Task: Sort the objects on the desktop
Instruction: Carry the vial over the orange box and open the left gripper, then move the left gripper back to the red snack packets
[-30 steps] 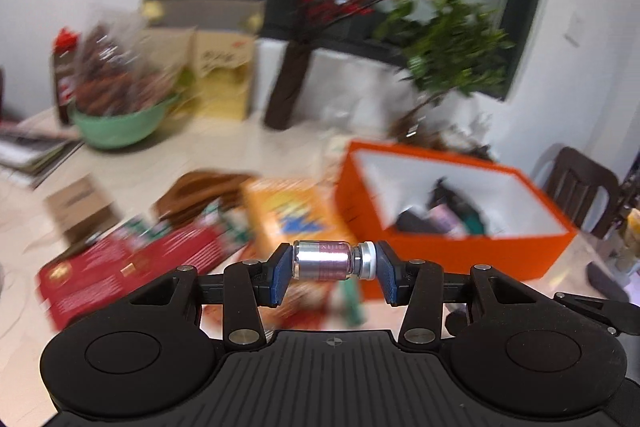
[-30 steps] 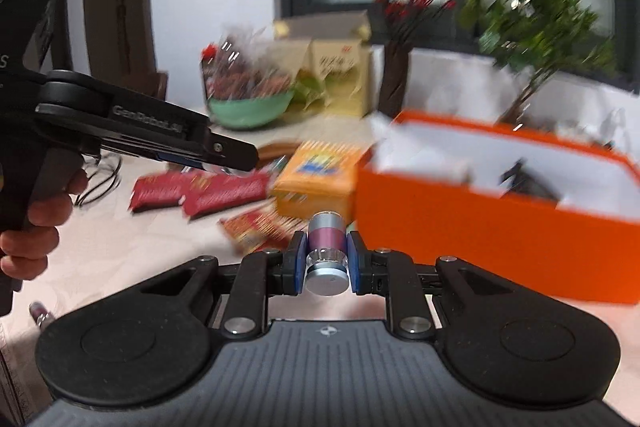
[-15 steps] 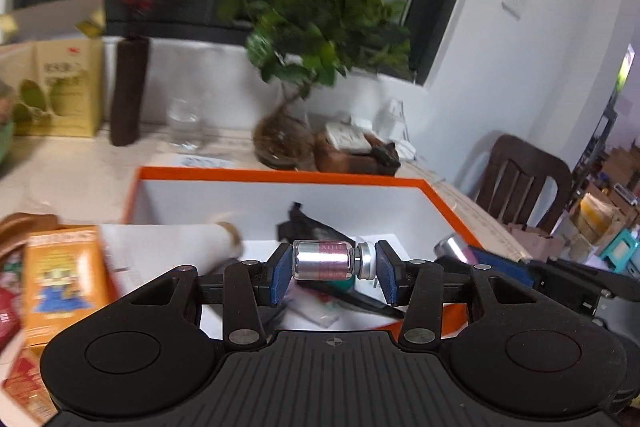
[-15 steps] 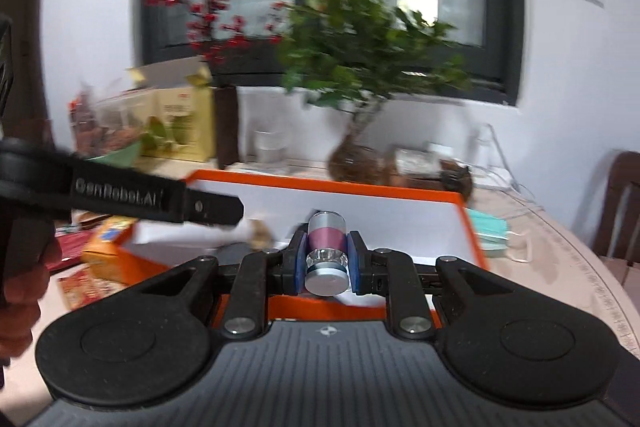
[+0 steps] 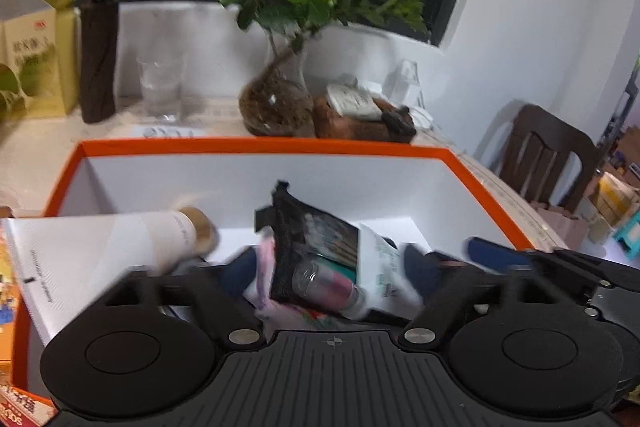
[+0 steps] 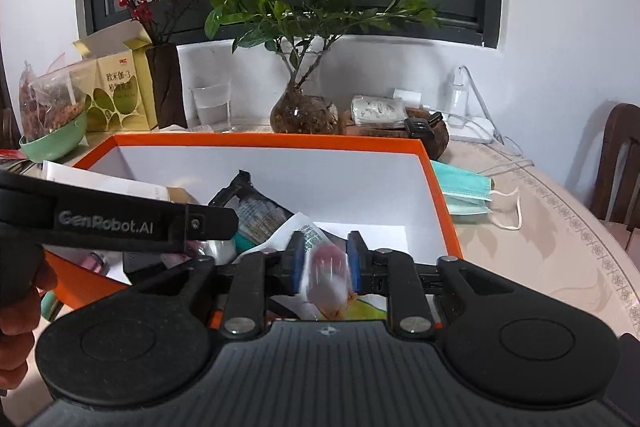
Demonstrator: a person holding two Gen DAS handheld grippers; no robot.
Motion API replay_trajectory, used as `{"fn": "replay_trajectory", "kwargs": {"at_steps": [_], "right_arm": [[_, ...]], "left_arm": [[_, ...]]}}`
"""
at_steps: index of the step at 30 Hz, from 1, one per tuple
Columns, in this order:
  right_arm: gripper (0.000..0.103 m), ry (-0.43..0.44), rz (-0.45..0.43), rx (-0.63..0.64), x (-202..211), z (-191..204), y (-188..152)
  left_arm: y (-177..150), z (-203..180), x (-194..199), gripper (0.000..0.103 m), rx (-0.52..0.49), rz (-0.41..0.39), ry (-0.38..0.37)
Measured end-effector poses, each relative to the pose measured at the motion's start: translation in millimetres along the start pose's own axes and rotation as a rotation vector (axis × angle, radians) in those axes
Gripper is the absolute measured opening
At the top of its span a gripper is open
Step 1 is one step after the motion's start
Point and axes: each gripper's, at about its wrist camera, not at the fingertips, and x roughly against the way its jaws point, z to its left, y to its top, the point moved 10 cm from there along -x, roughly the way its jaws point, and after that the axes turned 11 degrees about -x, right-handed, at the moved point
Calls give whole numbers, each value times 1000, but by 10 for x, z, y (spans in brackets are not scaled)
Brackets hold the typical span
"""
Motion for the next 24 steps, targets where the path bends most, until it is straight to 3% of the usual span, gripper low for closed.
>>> {"fn": "replay_trajectory", "kwargs": {"at_steps": [3, 6, 10, 16, 20, 24], "right_arm": [[86, -13, -63, 27, 70, 35, 47], [98, -39, -113, 48, 140, 53, 87], [100, -41, -135, 50, 224, 86, 89], [101, -44, -116, 59, 292, 188, 29], [101, -23, -144, 51, 482, 312, 16], [102, 30, -175, 57, 735, 562, -55]], "left_arm": [[32, 22, 71, 101, -20, -34, 32], [45, 53, 160, 103, -5, -67, 39], [21, 74, 256, 103, -1, -88, 31], [-82, 123, 387, 103, 26, -56, 21], [-153, 157, 673, 103, 46, -68, -5], [-282, 261, 1082, 103, 49, -100, 17]]}}
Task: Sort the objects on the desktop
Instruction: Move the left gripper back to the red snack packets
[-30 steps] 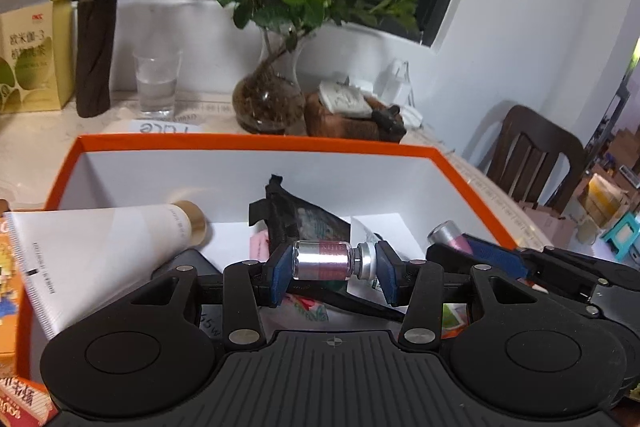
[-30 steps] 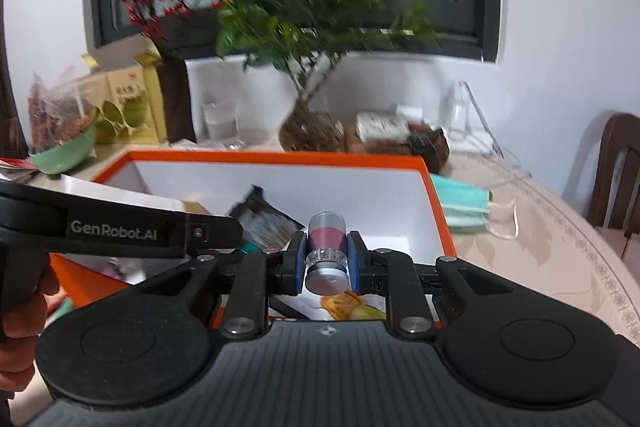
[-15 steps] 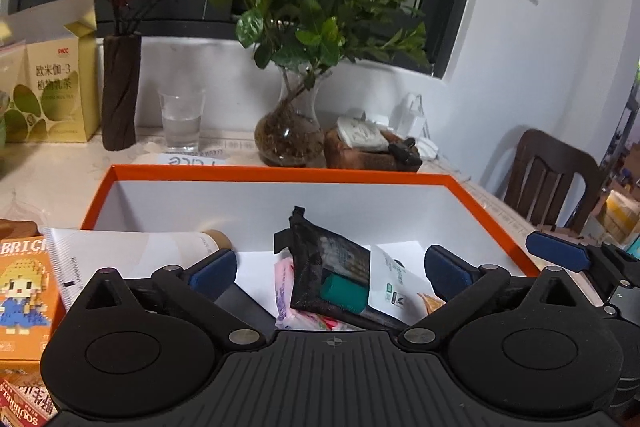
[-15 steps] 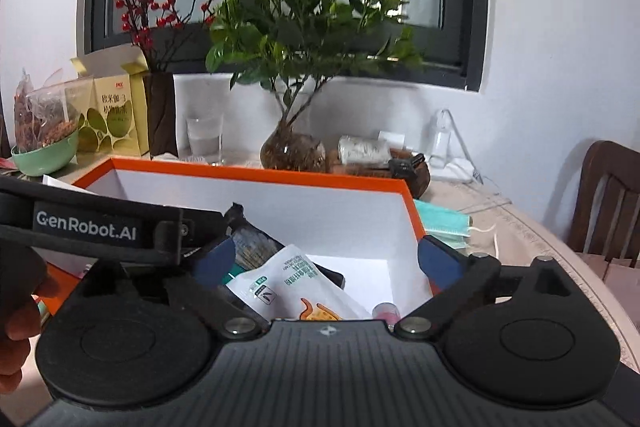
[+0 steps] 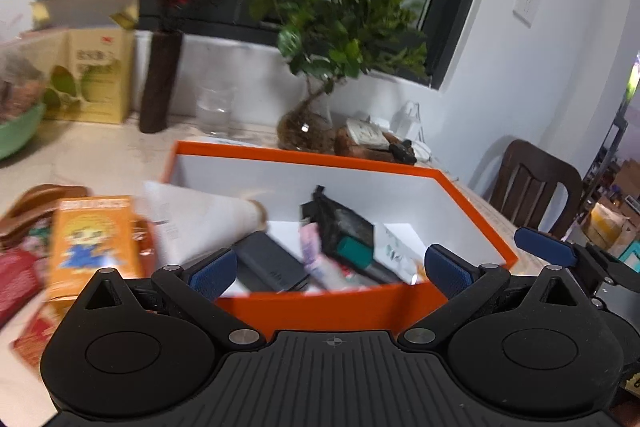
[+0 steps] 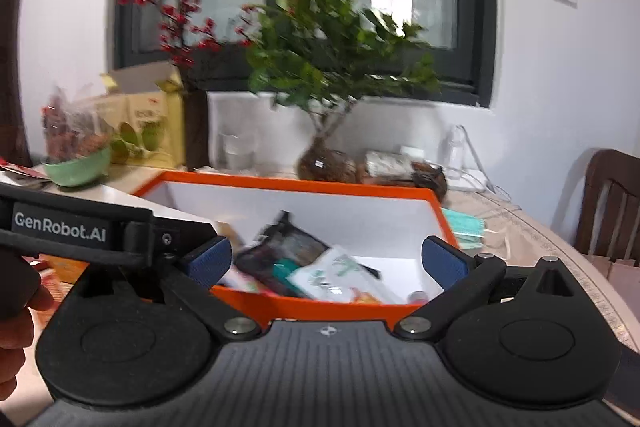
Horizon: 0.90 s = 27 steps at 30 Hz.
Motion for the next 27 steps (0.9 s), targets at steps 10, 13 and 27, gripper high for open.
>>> {"fn": "replay_trajectory", "kwargs": {"at_steps": [10, 13, 27], "right_arm": [[102, 200, 8, 23, 369, 1080, -333], [102, 261, 47, 50, 377, 1459, -515], [98, 402, 249, 111, 84, 2565, -1223]], "left_arm": [[-444, 785, 1062, 103, 23, -34, 128], [-612, 1197, 1348, 103, 48, -28, 207], [-1184, 2683, 1510, 97, 188, 47, 330]]}}
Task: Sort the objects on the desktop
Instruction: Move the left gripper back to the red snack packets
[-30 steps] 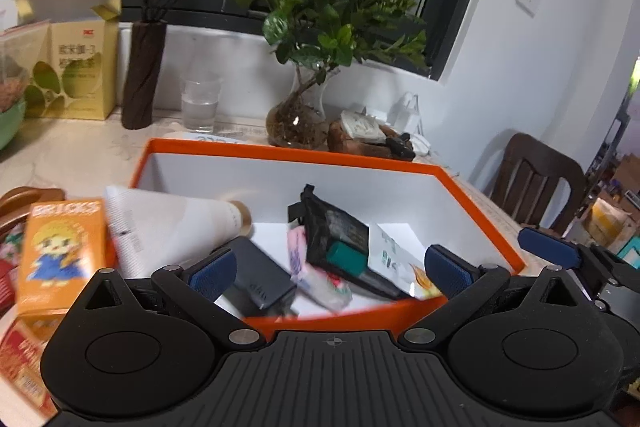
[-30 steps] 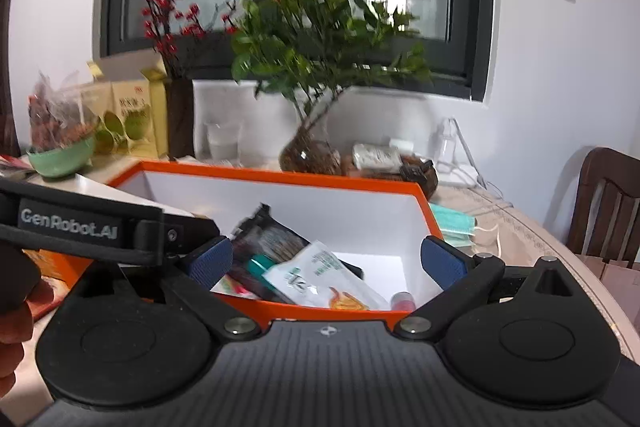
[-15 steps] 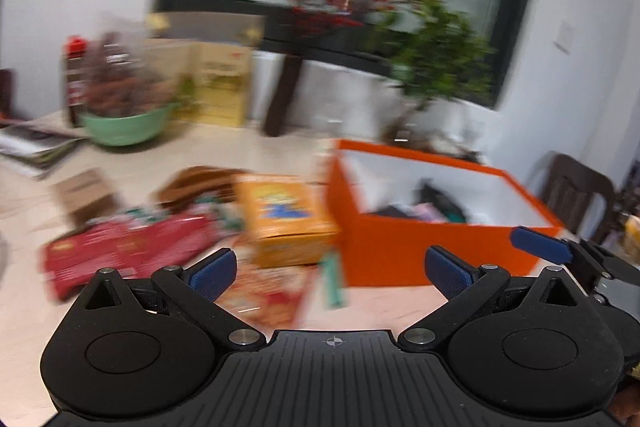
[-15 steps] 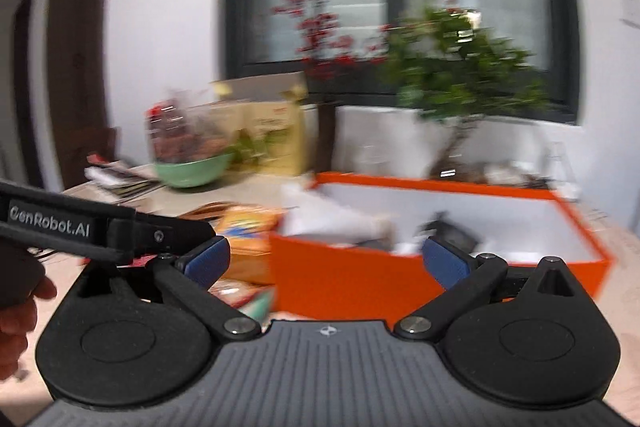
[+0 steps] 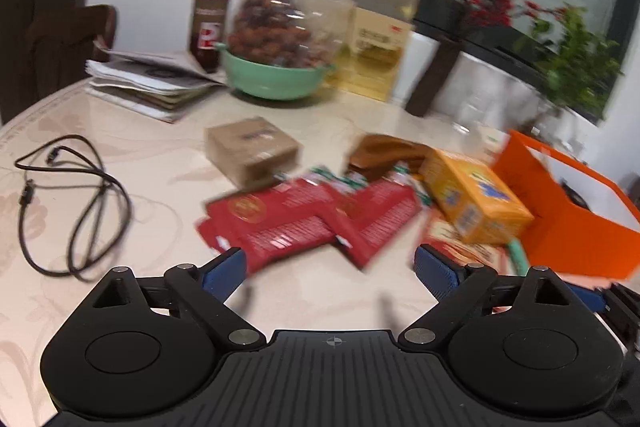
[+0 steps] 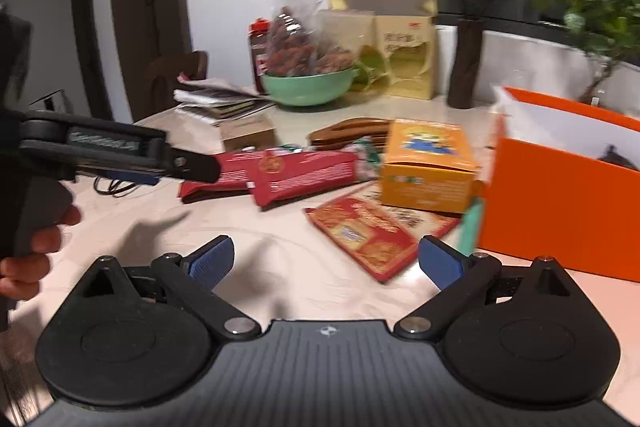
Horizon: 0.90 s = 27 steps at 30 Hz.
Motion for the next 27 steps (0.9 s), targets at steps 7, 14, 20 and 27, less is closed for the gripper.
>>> {"fn": "replay_trajectory", "kwargs": {"at_steps": [7, 14, 20, 27], "right_arm": [[98, 26, 23, -4, -461, 256, 171], [96, -12, 66, 64, -920, 348, 156], [77, -86, 114, 61, -1186, 245, 133], [0, -68, 118, 68, -1083, 268, 93]], "left_arm": [[126, 401, -262, 97, 23, -4, 6], [80, 639, -549, 96, 54, 31, -25], [145, 645, -466, 92, 88, -1, -98], [224, 295, -280, 92, 13, -27, -161]]}}
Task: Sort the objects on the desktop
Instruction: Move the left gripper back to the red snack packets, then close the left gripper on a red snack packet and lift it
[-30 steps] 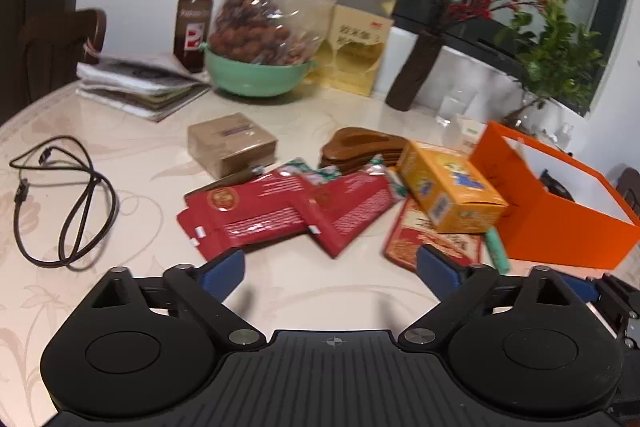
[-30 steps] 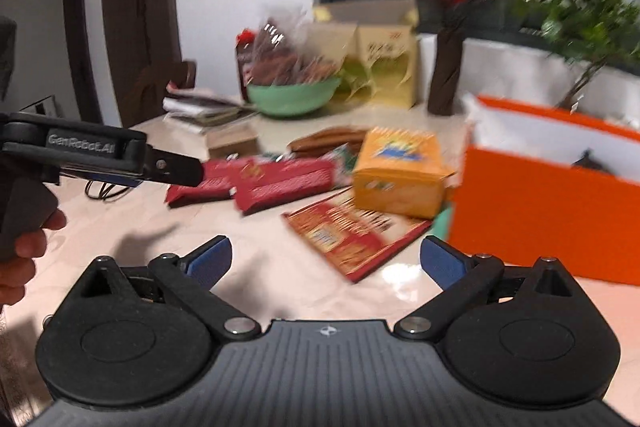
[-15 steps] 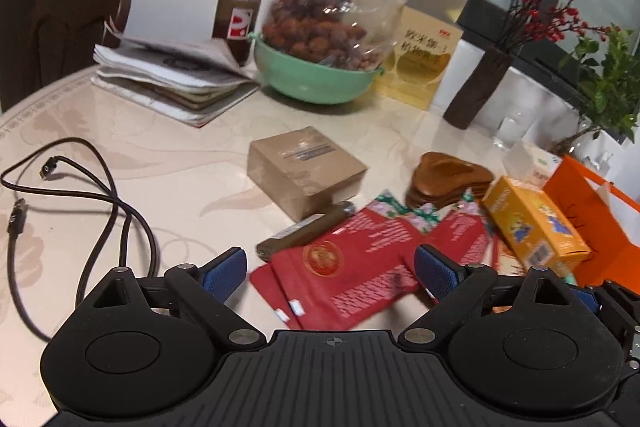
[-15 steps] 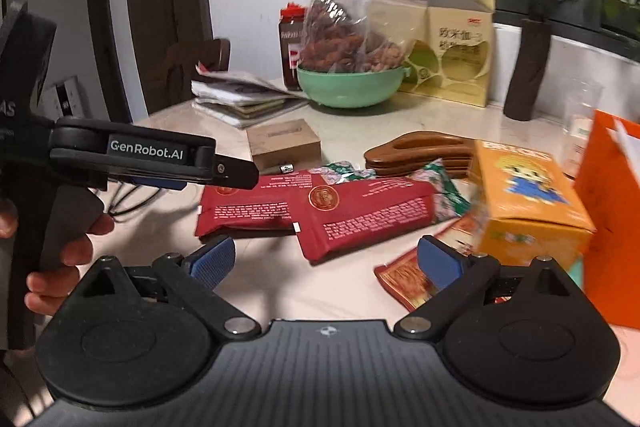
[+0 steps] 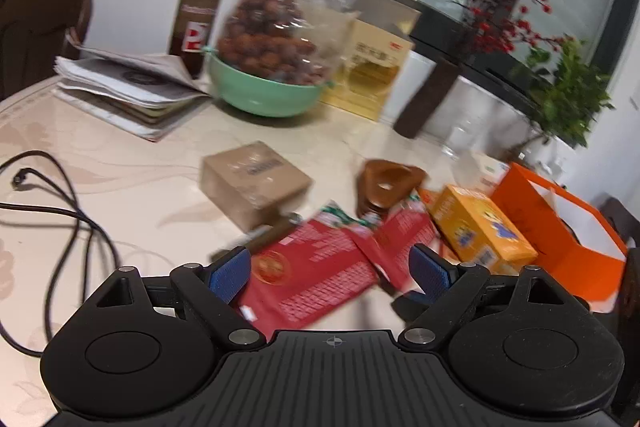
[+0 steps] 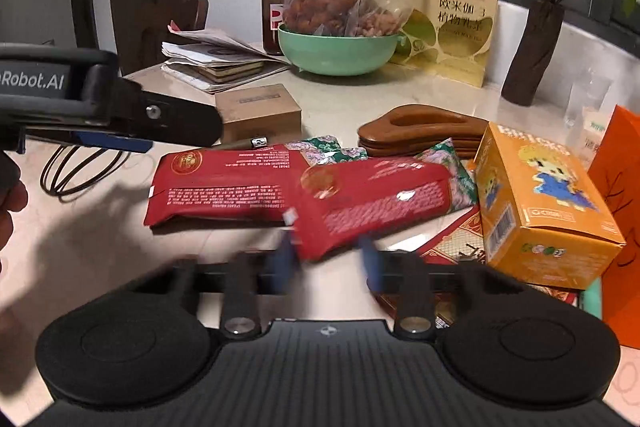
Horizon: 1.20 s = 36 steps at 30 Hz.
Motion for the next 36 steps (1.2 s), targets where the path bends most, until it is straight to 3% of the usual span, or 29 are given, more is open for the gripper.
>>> {"fn": "replay_trajectory", "kwargs": {"at_steps": [5, 8, 11, 13, 14, 15, 18, 23, 27, 33, 35, 36], "right_arm": [[0, 35, 6, -23, 149, -53, -75], [0, 8, -15, -5, 194, -88, -54], [7, 28, -20, -41, 234, -132, -5], [40, 21, -24, -38, 238, -164, 25], [66, 10, -39, -33, 242, -179, 59], [76, 13, -57, -22, 250, -171, 81], [74, 22, -68, 4, 194, -172, 151], [75, 70, -9, -23, -9, -206, 177], [75, 73, 11, -34, -149, -261, 175], [85, 44, 16, -7, -250, -297, 221], [78, 89, 34, -17, -234, -296, 210], [74, 103, 41, -15, -210, -290, 201]], "left_arm": [[0, -265, -4, 93, -24, 28, -49], [33, -376, -67, 93, -36, 36, -48], [121, -453, -185, 93, -45, 44, -46], [191, -481, -296, 94, -54, 57, -43], [220, -493, -346, 94, -66, 59, -40], [250, -496, -407, 94, -72, 62, -32], [291, -481, -610, 93, -64, 87, -29], [313, -498, -905, 92, -82, 143, -63], [279, -541, -1088, 89, -167, 180, -59], [183, -549, -1203, 70, -238, 211, -54], [160, -580, -1192, 56, -289, 220, -34], [142, -592, -1179, 55, -289, 225, -35]]}}
